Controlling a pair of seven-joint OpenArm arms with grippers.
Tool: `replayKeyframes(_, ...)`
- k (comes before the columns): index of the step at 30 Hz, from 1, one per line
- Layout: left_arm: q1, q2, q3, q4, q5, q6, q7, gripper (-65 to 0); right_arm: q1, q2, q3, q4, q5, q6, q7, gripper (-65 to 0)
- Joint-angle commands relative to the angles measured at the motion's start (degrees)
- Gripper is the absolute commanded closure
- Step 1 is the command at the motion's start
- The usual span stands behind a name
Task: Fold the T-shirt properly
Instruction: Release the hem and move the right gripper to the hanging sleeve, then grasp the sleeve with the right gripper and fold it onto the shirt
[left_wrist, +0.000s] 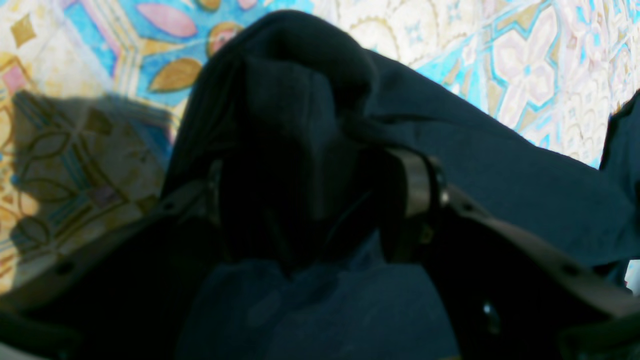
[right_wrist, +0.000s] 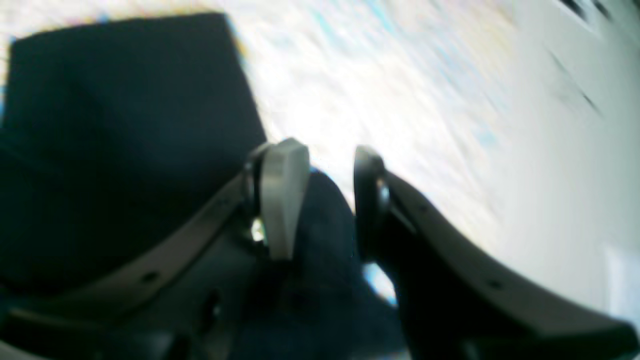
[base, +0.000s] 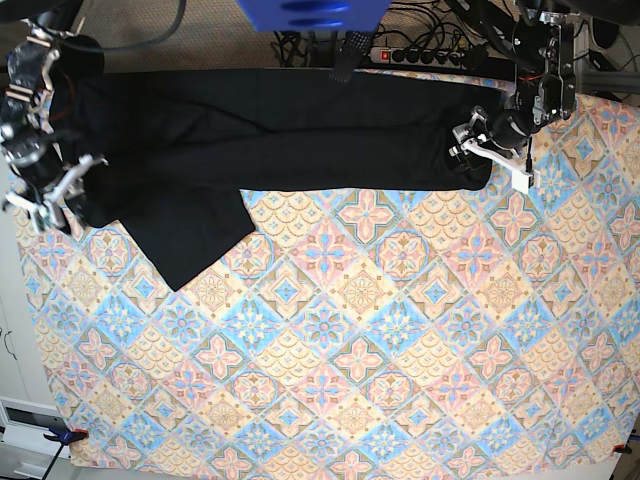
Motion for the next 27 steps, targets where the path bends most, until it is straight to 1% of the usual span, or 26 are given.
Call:
replayKeyframes(1,0.07,-0.50,-0.40,0.44,0.51,0.47,0.12,-38.5,2.53,1.32,-1.35,0.22,0.61,-0.69,-0.59,-19.2)
replayKeyframes(2,-0.02,-0.50,-0.40,0.44,0.42,0.47,0.12,-38.5,5.08,1.32,-3.64,-0.30,0.61,-0.69,-2.70,-19.2)
replayKeyframes(5,-0.11,-0.50,-0.40,0.44,0.42,0.47,0.12,-38.5,12.46,1.32,-11.11,-4.08,0.61,-0.69,-6.75,-19.2)
replayKeyframes(8,-0.11,-0.41,-0.40,0.53,0.42,0.47,0.12,-38.8,18.09,1.93,-16.82,-11.20,0.53,-0.69,-8.77,-19.4)
replayKeyframes(10,-0.11,-0.41,-0.40,0.62,0.42,0.47,0.12,-38.9,20.81,2.02,-19.55,-15.78,0.17,-0.69,-9.03,-21.4)
replayKeyframes(15,0.24,-0.50,-0.40,4.13,0.42,0.47,0.21,-39.0,24.33,2.11,-23.68,-24.04,-0.27,-0.69,-8.86,-29.8)
replayKeyframes(17,0.24,-0.50,-0.40,5.36,0.42,0.47,0.38,-39.0,25.38,2.72,-25.44,-26.06,-0.27,-0.69,-8.68,-29.5)
replayKeyframes(19,0.42,-0.50,-0.31,6.86,0.42,0.47,0.38,-39.0,26.79,2.81,-27.29,-28.35,-0.27,-0.69,-8.50,-27.8)
replayKeyframes(25,1.56,-0.50,-0.31,9.67,0.34,0.47,0.38,-39.0,28.90,2.90,-28.08,-36.43,-0.27,-0.69,-2.79,-27.4)
replayKeyframes(27,1.82,-0.50,-0.31,9.67,-0.98,0.47,0.38,-39.0,30.40,2.90,-28.17,-39.69,-0.27,-0.69,-1.30,-27.4)
